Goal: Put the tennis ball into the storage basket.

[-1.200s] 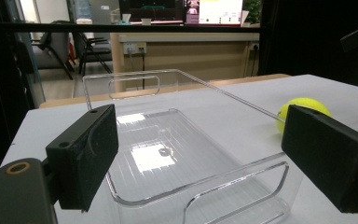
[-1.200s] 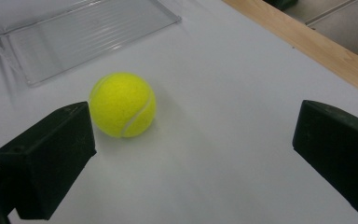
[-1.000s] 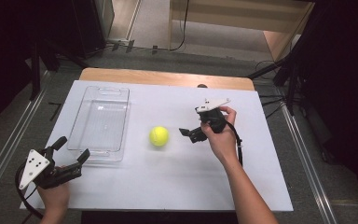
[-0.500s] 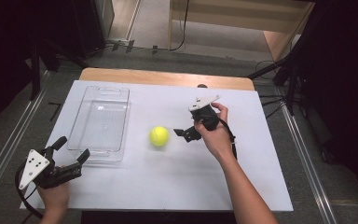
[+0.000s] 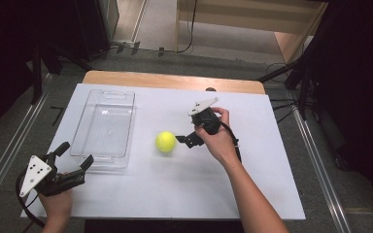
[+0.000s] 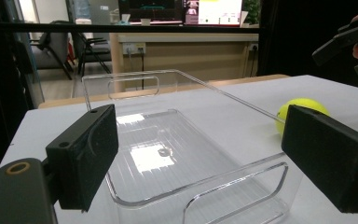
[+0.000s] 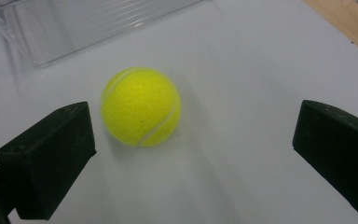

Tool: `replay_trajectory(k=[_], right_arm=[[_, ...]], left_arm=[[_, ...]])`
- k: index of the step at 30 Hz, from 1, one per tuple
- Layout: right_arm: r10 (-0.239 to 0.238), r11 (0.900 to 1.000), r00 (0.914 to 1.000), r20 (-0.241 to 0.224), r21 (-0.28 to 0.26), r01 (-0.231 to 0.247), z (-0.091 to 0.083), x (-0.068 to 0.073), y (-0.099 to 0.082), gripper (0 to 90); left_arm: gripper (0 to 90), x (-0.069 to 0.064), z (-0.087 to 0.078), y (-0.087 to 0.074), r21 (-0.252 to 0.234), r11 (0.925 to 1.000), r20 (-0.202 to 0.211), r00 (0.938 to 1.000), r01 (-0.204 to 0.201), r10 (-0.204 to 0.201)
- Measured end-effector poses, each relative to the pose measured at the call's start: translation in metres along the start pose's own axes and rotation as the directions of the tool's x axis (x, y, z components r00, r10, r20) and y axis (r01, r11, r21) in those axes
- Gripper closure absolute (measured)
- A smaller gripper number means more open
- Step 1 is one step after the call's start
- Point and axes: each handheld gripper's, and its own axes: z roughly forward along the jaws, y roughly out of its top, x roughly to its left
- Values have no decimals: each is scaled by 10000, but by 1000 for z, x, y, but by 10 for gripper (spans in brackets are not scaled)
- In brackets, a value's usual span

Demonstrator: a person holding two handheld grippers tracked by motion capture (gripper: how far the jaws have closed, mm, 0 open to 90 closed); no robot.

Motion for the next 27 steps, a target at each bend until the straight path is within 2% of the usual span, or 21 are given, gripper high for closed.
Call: replay_trajectory(k=[17, 27], right_arm=[[-220, 9984, 9994, -275, 518, 234, 15, 2, 9, 0], [-349, 9945, 9976, -590, 966, 405, 28, 4, 14, 0]], left_arm=[[113, 1, 0, 0, -23, 10000, 7, 10000, 19, -19], [113, 1, 0, 0, -72, 9999, 21, 10000, 79, -78]])
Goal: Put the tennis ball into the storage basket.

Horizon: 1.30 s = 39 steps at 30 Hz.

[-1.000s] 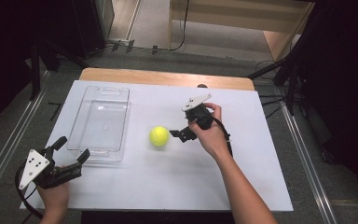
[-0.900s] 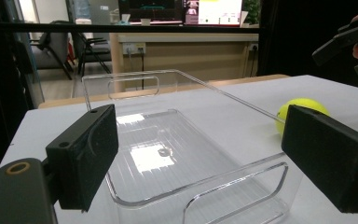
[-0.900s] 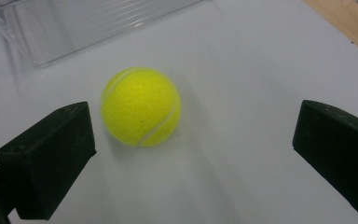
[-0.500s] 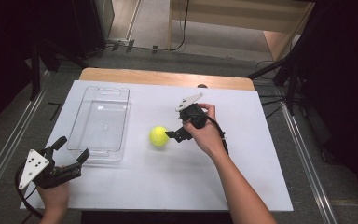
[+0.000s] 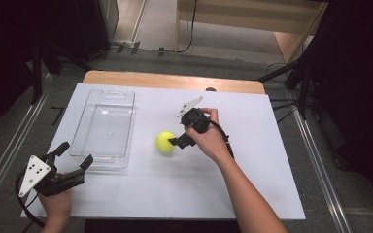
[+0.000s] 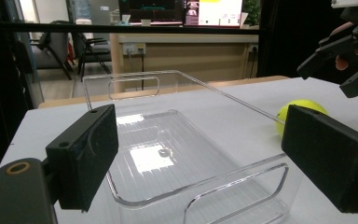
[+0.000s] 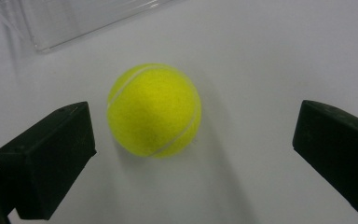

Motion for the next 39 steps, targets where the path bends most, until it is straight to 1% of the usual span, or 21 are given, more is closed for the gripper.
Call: replay_trajectory(k=[7, 8, 14, 17, 19, 20, 21, 22, 24, 25, 26, 27, 28, 30, 31, 32, 33, 35, 37, 39], right_arm=[[-43, 9997, 9999, -118, 239, 46, 7, 0, 2, 0], [-56, 9993, 9998, -178, 356, 62, 10, 0, 2, 0], [-146, 9981, 9993, -344, 589, 167, 17, 2, 3, 0], [-229, 9977, 9991, -351, 622, 250, 19, 2, 4, 0], [-185, 9977, 9992, -358, 646, 208, 20, 3, 4, 0], [-287, 9975, 9987, -411, 630, 313, 22, 3, 5, 0], [-287, 9975, 9987, -411, 630, 313, 22, 3, 5, 0], [-244, 9966, 9986, -476, 779, 281, 24, 4, 5, 0], [-315, 9965, 9982, -501, 757, 353, 25, 3, 5, 0], [-245, 9961, 9985, -482, 832, 284, 27, 4, 6, 0], [-278, 9960, 9985, -479, 841, 318, 29, 5, 6, 0], [-320, 9957, 9978, -580, 849, 368, 30, 5, 6, 0], [-320, 9957, 9978, -580, 849, 368, 30, 5, 6, 0], [-341, 9948, 9979, -545, 941, 391, 32, 6, 7, 0], [-356, 9943, 9972, -662, 979, 420, 33, 7, 7, 0], [-389, 9943, 9976, -577, 970, 443, 34, 7, 8, 0], [-373, 9935, 9973, -630, 1049, 438, 35, 8, 8, 0], [-450, 9935, 9966, -690, 1011, 519, 37, 8, 8, 0], [-345, 9925, 9966, -752, 1142, 429, 38, 10, 9, 0], [-348, 9920, 9966, -751, 1182, 436, 39, 10, 9, 0]], left_arm=[[113, 0, 0, 0, -6, 10000, 5, 10000, 2, -2], [113, 0, 0, 0, -16, 10000, 4, 10000, -3, 3], [113, 0, 0, 0, -4, 10000, 8, 10000, -14, 14], [113, 0, 0, 0, -18, 10000, 8, 10000, 0, 0], [113, 0, 0, 0, -17, 10000, 9, 10000, 3, -3], [113, 0, 0, 0, -5, 10000, 11, 10000, -12, 12], [113, 0, 0, 0, -5, 10000, 11, 10000, -12, 12], [113, 0, 0, 0, -6, 10000, 12, 10000, -12, 12], [113, 0, 0, 0, -17, 10000, 12, 10000, 9, -9], [113, 0, 0, 0, -18, 10000, 11, 10000, 11, -11], [113, 0, 0, 0, -21, 10000, 12, 10000, 14, -14], [113, 0, 0, 0, -21, 10000, 15, 10000, 5, -5], [113, 0, 0, 0, -18, 10000, 13, 10000, 3, -3], [113, 0, 0, 0, -20, 10000, 15, 10000, 3, -3], [113, 0, 0, 0, -25, 10000, 11, 10000, 12, -12], [113, 0, 0, 0, -28, 10000, 11, 10000, 7, -7], [113, 0, 0, 0, -24, 10000, 15, 10000, 11, -11], [113, 0, 0, 0, -22, 10000, 15, 10000, 8, -8], [113, 0, 0, 0, -19, 10000, 19, 10000, 4, -3], [113, 0, 0, 0, -23, 10000, 16, 10000, 3, -3]])
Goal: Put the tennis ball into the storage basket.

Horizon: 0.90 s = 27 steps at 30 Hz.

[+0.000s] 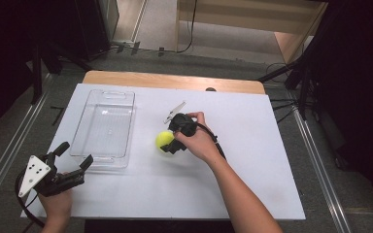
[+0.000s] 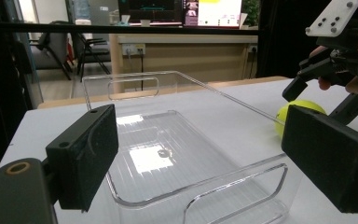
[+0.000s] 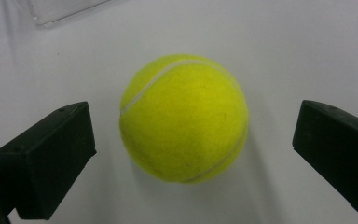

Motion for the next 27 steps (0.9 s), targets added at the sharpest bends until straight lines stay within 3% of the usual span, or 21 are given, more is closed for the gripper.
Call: replay_trajectory(k=[12, 27], right_arm=[[-222, 9995, 9993, -299, 237, 229, 12, 3, 4, 0], [-104, 9978, 9996, -259, 658, 121, 23, 5, 6, 0]], left_arm=[[113, 0, 0, 0, 1, 10000, 16, 10000, 12, -12], [113, 0, 0, 0, 5, 10000, 16, 10000, 2, -2]])
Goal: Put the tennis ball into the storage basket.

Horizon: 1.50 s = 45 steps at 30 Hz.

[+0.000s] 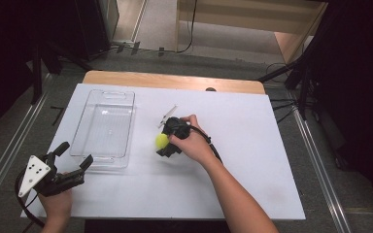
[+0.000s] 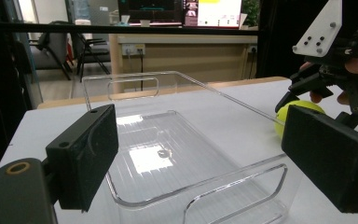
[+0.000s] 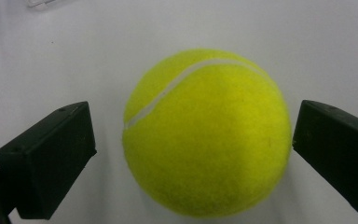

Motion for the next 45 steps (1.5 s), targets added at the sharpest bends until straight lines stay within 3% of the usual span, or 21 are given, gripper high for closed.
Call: replay_trajectory(k=[2, 9, 17, 25, 31, 45], right_arm=[[-117, 9999, 9999, 1, -38, 117, 2, 0, 1, 44], [-194, 9998, 9998, 75, 113, 193, 5, 1, 2, 75], [-92, 9998, 9997, 229, 195, 87, 4, 0, 1, 230], [-250, 9995, 9992, 313, 209, 244, 2, 0, 1, 234], [-151, 9999, 9999, 24, 55, 151, -1, 2, 4, 234], [-290, 9994, 9995, -105, -210, 287, -10, 5, 12, 235]], left_arm=[[113, 0, 0, 0, -3, 10000, 3, 10000, 10, -10], [113, 0, 0, 0, 1, 10000, 11, 10000, 4, -4], [113, 0, 0, 0, -15, 10000, -4, 10000, 38, -38], [113, 0, 0, 0, 3, 10000, -13, 10000, 34, -34], [113, 0, 0, 0, 1, 10000, -20, 10000, 46, -46], [113, 0, 0, 0, -5, 10000, -14, 10000, 47, -47]])
